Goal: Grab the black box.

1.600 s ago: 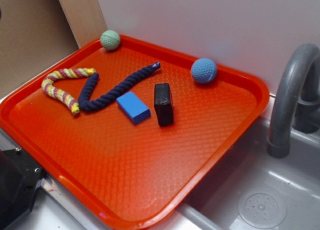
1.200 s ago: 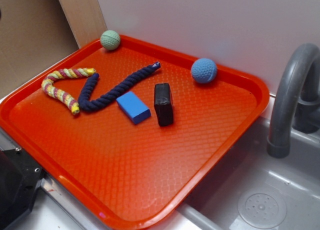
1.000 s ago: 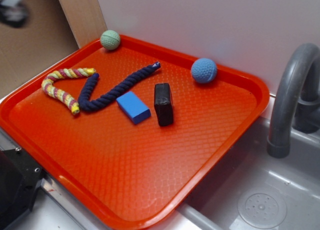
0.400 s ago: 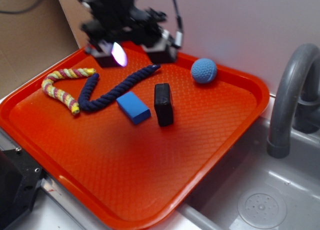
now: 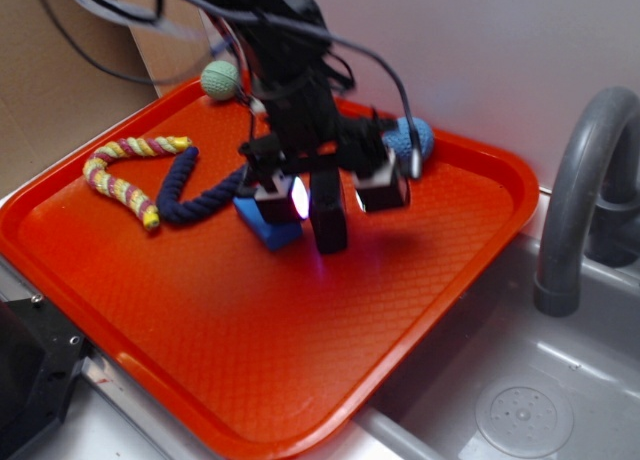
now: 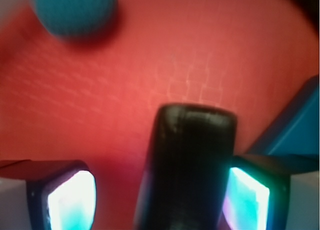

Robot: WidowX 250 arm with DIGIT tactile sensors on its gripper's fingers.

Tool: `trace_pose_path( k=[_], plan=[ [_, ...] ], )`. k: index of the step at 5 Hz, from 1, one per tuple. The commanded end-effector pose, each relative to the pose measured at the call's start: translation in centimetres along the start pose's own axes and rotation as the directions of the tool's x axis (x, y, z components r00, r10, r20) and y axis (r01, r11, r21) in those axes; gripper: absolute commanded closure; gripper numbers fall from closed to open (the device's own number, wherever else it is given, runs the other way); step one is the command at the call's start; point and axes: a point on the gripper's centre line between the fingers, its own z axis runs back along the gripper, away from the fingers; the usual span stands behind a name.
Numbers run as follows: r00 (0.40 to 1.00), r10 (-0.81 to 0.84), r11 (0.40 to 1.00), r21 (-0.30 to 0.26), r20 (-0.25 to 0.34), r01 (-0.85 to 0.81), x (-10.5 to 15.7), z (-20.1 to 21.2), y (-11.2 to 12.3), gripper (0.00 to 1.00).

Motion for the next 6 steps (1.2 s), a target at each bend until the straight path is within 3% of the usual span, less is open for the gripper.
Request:
trace_pose_path(
  k=[1,2,3,4,5,6],
  plan=[
    [0.994,-0.097,0.994,0.056,-0.045,0.099,0.4,0.4,0.4,1.0],
    [0.968,-0.251,0.968,-0.022,0.017,0.252,1.5,5.4,0.3,1.0],
    [0.875,-0.482,0.874,-0.043,0.057,0.484,1.7,11.1,2.8,1.0],
    [0.78,-0.615,0.784,-0.013,0.113,0.62,-1.8,16.9,5.0,1.0],
    [0.727,-0.676,0.726,-0.058,0.119,0.685,-3.5,22.5,7.8,1.0],
    [0.744,-0.664,0.743,-0.045,0.079,0.668,-4.4,23.3,8.7,1.0]
  ],
)
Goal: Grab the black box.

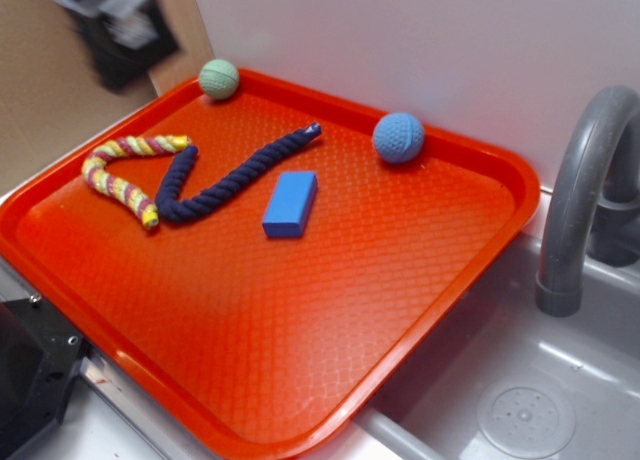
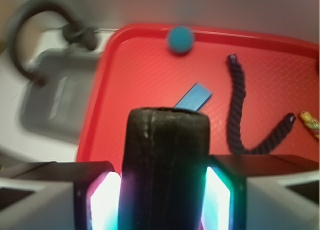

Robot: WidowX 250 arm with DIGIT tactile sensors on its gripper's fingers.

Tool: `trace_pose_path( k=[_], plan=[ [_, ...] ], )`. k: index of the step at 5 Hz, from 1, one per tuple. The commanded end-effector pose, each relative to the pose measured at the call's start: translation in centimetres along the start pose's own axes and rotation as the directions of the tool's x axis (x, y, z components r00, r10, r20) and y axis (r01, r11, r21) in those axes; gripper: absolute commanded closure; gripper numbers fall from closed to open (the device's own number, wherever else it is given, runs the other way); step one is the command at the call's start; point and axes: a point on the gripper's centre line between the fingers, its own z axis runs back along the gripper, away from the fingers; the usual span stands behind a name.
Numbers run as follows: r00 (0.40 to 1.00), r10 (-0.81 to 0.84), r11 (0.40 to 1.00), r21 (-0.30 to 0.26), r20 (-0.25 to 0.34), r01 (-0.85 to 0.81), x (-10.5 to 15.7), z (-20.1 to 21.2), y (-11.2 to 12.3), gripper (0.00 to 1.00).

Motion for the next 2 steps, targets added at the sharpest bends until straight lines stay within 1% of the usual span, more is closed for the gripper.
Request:
trace_pose_path(
  k=[1,2],
  plan=[
    [0.999,0.03,0.998,0.048,-0.023,-0.029,-0.4,1.7,0.7,1.0],
    [0.997,0.054,0.996,0.076,-0.062,-0.049,-0.4,0.6,0.8,1.0]
  ],
)
